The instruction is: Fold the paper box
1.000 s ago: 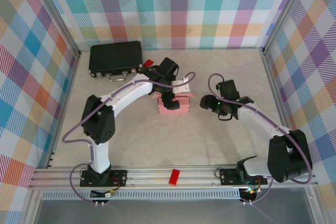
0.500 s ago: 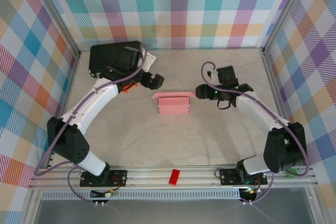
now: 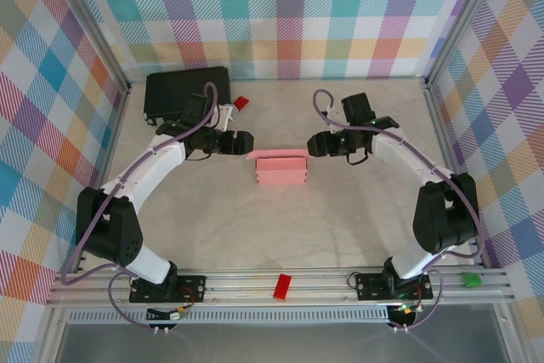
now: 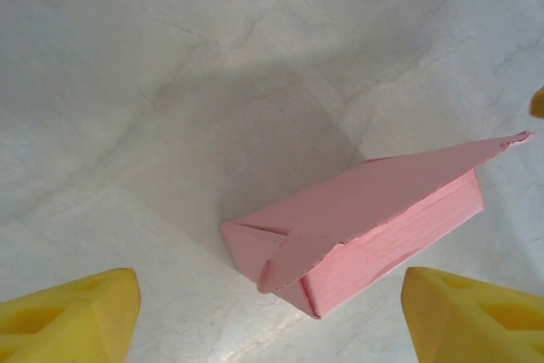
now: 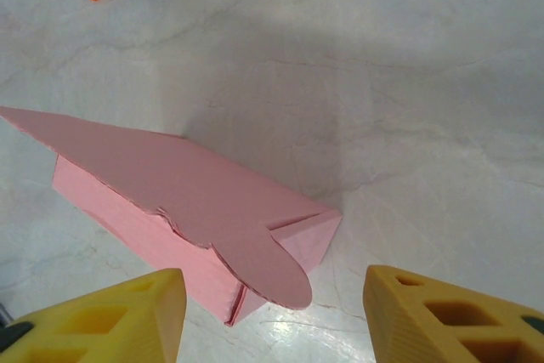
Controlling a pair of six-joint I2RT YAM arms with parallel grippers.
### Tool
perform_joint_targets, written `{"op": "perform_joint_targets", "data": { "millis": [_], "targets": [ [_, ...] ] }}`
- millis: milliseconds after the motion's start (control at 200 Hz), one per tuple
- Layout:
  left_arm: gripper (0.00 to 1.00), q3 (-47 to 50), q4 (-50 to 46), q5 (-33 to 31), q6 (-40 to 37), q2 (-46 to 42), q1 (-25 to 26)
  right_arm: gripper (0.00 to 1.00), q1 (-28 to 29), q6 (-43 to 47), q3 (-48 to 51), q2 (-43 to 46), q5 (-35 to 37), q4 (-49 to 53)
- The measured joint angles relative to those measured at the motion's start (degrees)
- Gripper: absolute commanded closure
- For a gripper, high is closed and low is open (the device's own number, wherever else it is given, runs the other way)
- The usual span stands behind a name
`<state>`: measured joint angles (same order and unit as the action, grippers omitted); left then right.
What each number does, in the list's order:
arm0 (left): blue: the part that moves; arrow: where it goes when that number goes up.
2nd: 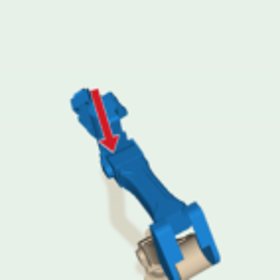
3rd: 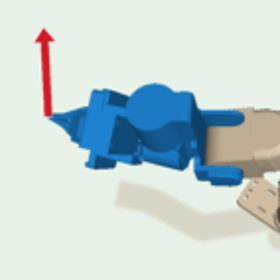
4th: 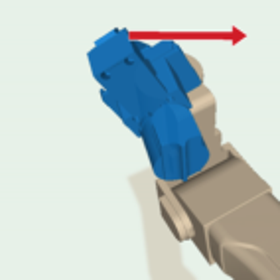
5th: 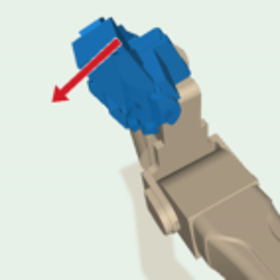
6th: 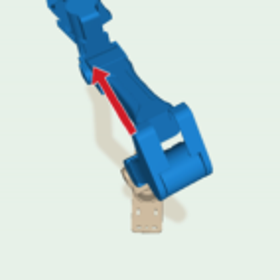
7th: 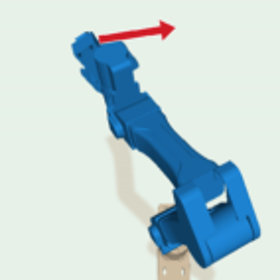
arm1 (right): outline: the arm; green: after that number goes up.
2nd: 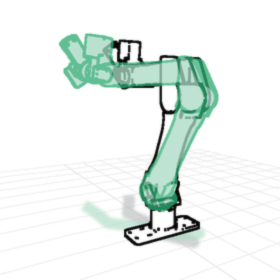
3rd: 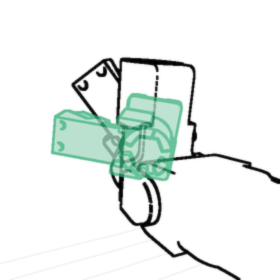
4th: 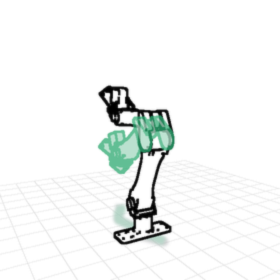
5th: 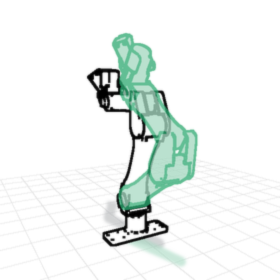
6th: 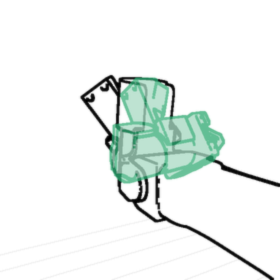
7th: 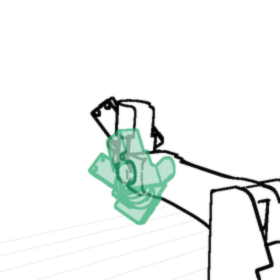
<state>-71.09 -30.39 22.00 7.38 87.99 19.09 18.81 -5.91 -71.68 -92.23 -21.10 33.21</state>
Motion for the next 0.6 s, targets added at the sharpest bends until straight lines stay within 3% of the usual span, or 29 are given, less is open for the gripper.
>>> {"op": "perform_joint_targets", "data": {
  "millis": [600],
  "targets": [
    [0.32,1.9,2.5,7.8,5.1,1.0,0.7,0.48,0.4,-0.9,0.0,-0.7,-3.4,0.8]
  ]
}}
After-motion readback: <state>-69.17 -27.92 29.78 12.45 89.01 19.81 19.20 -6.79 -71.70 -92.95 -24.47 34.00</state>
